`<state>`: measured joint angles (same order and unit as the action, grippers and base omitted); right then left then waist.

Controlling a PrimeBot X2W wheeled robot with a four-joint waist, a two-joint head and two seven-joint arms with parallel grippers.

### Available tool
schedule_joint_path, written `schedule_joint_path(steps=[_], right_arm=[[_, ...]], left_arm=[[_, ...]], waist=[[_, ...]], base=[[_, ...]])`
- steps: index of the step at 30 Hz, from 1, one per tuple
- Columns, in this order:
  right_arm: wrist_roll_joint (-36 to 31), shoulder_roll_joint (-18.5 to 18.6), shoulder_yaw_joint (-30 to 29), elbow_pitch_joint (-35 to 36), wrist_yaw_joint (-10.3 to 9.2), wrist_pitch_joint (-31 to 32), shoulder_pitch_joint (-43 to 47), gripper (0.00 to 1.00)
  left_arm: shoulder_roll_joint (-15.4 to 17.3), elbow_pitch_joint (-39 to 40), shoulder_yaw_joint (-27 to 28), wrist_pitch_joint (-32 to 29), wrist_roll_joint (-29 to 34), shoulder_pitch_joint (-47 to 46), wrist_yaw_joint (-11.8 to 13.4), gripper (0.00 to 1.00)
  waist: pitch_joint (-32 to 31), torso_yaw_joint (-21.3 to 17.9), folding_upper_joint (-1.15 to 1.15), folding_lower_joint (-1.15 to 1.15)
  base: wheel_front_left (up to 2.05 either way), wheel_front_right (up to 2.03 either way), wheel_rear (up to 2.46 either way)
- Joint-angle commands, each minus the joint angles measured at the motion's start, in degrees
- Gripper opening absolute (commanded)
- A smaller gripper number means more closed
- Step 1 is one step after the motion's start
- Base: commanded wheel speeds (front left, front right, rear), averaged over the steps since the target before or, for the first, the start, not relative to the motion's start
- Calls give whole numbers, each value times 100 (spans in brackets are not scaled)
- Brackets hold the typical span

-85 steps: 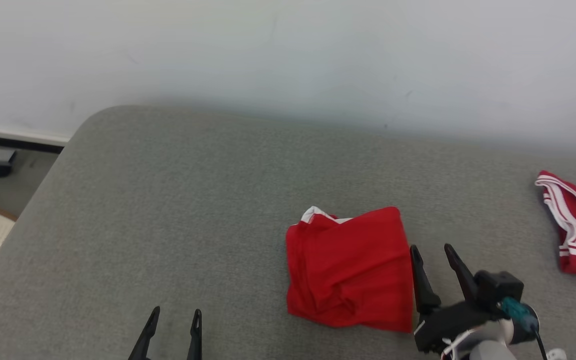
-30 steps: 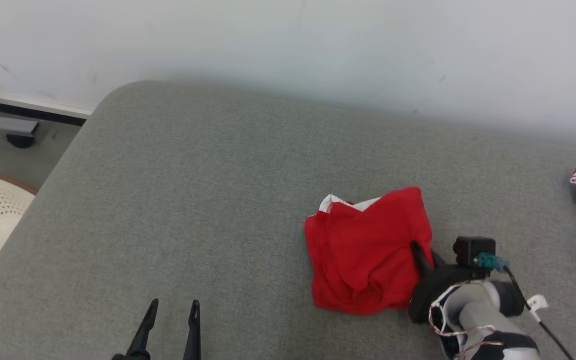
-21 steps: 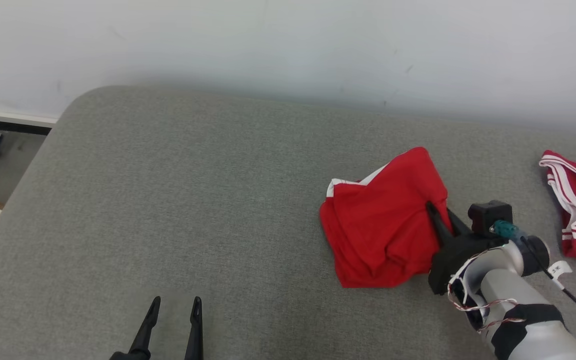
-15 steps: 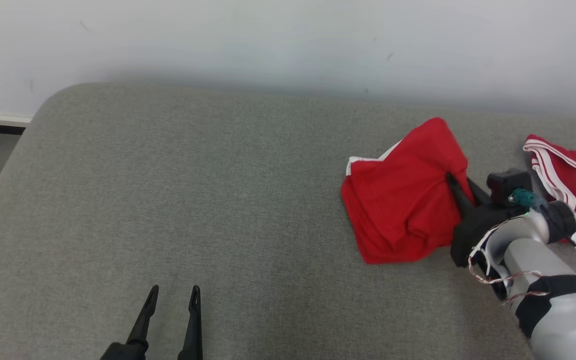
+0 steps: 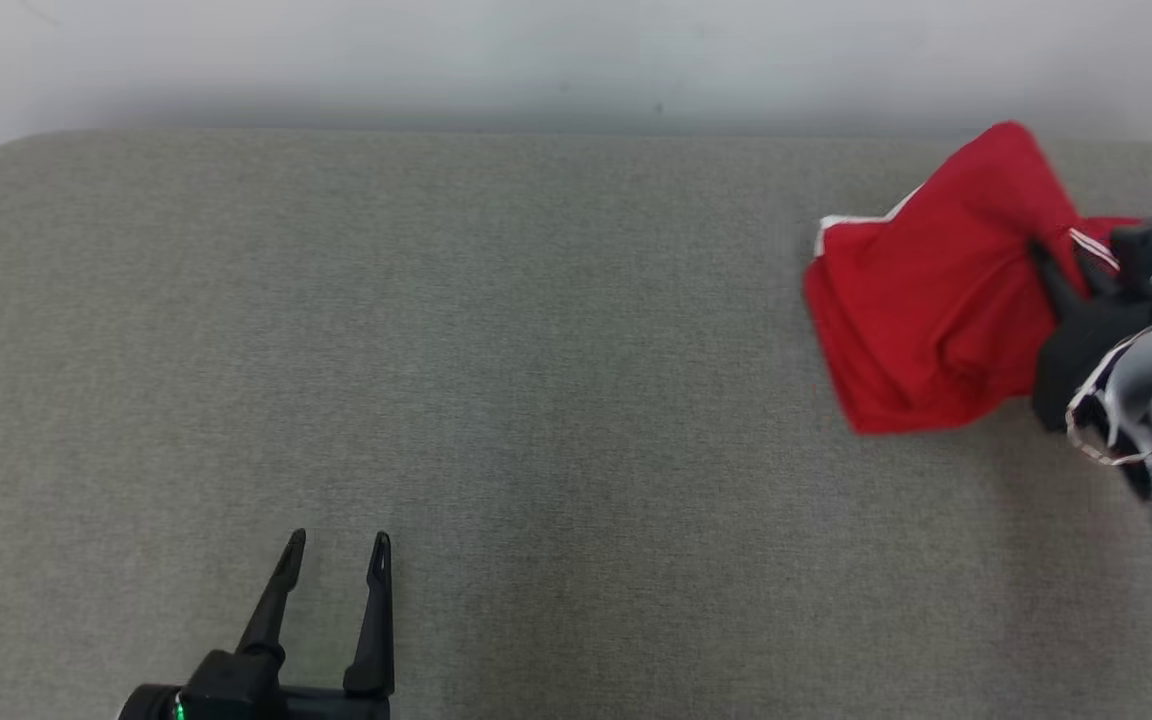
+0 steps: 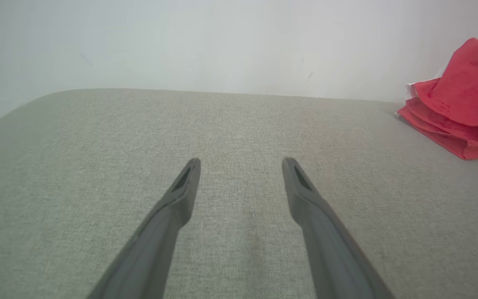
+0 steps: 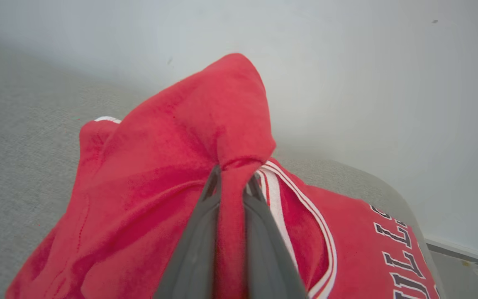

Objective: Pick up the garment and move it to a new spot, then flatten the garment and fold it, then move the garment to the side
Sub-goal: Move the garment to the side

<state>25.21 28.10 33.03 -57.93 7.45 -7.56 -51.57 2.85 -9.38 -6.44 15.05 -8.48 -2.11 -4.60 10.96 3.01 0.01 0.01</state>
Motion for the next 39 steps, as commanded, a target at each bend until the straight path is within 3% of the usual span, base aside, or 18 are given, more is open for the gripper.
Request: schedule_joint_path(steps=[1, 21, 35, 36, 38, 39], right_arm=[[83, 128, 34, 45, 6, 35, -152, 0], [747, 1296, 85, -328, 5, 478, -920, 0], [399, 1411, 231, -1081, 5, 274, -1473, 0], [213, 1445, 343, -1227, 5, 136, -1570, 98], [84, 1483, 356, -1355, 5, -16, -1689, 100], [27, 1328, 276, -1442, 6, -215, -1705, 100]], left_arm=[[7, 31, 42, 17, 88, -76, -37, 100], [7, 297, 272, 17, 422, -431, -218, 100], [6, 419, 399, 17, 526, -588, -284, 100], [7, 402, 420, 17, 519, -615, -291, 100], [6, 362, 443, 17, 474, -584, -295, 100], [8, 328, 478, 17, 411, -499, -277, 100]], waist=[[129, -134, -1, -1], [901, -429, -1, -1], [1203, -434, -1, -1], [1216, -422, -1, -1], [1143, -423, -1, -1], [983, -437, -1, -1]], base=[[0, 0, 0], [0, 0, 0], [0, 0, 0], [0, 0, 0], [0, 0, 0], [0, 0, 0]])
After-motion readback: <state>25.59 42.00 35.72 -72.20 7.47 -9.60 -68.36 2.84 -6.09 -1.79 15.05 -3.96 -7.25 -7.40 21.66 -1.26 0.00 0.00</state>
